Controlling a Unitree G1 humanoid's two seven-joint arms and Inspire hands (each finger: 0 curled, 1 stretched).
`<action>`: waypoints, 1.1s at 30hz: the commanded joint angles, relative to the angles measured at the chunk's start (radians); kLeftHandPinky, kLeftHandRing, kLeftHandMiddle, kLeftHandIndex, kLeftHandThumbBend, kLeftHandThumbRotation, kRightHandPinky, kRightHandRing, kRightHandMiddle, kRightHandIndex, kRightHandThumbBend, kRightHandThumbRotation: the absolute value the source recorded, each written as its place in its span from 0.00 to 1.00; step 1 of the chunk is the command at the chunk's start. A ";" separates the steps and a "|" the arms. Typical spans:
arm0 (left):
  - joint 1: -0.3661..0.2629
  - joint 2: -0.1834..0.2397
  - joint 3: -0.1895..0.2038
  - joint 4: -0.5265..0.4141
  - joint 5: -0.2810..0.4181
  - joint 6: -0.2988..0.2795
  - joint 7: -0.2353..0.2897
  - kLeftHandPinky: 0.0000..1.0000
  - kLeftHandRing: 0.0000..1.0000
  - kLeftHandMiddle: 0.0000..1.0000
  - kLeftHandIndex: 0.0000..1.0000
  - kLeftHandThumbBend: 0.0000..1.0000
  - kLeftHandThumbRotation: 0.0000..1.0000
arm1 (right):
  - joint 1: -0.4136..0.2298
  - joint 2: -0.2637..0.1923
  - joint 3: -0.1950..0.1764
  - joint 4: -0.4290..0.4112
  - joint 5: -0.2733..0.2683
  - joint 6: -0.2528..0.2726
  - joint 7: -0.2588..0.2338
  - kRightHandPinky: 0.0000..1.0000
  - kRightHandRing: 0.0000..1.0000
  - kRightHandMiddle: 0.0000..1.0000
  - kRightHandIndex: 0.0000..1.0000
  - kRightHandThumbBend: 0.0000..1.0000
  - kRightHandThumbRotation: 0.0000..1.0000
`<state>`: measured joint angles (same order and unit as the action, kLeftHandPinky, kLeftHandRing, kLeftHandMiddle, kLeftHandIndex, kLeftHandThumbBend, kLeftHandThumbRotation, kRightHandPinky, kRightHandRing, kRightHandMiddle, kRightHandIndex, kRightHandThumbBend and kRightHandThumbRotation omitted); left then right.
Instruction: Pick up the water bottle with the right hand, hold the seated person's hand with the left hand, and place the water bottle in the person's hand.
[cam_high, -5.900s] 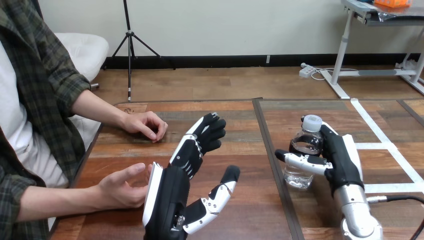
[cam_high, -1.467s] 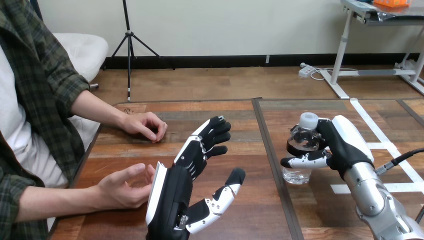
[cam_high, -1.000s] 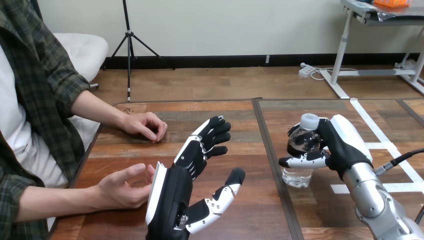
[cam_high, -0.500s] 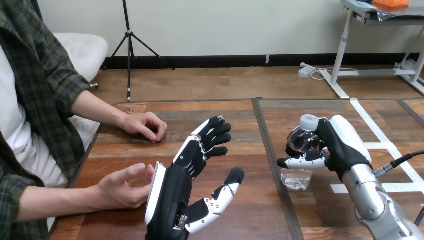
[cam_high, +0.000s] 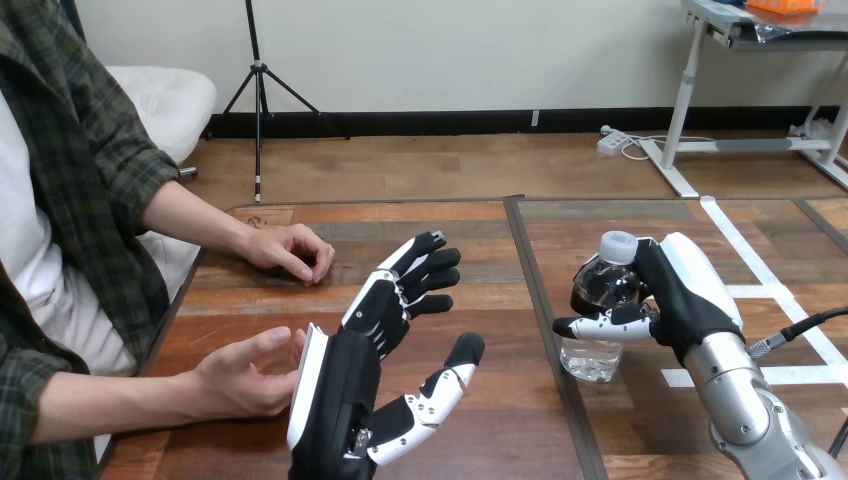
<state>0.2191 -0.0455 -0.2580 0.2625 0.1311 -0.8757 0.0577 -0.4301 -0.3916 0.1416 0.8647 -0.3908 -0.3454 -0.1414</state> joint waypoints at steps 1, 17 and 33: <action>0.004 -0.041 -0.008 -0.039 -0.003 -0.013 0.010 0.71 0.77 0.79 0.83 0.39 0.00 | -0.051 0.010 -0.025 -0.043 0.024 -0.050 -0.042 0.48 0.46 0.49 0.49 0.76 0.00; -0.003 -0.033 -0.006 -0.043 -0.004 0.003 0.012 0.71 0.77 0.79 0.82 0.39 0.00 | -0.055 0.009 -0.023 -0.051 0.019 -0.067 -0.062 0.48 0.46 0.49 0.48 0.76 0.00; -0.011 -0.023 0.006 -0.053 0.003 0.008 0.011 0.69 0.75 0.77 0.79 0.39 0.00 | -0.054 0.004 -0.020 -0.082 0.009 -0.081 -0.073 0.46 0.46 0.49 0.47 0.77 0.00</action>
<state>0.2185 -0.0453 -0.2568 0.2623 0.1286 -0.8672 0.0643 -0.4275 -0.3894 0.1417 0.8603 -0.3909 -0.3892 -0.1784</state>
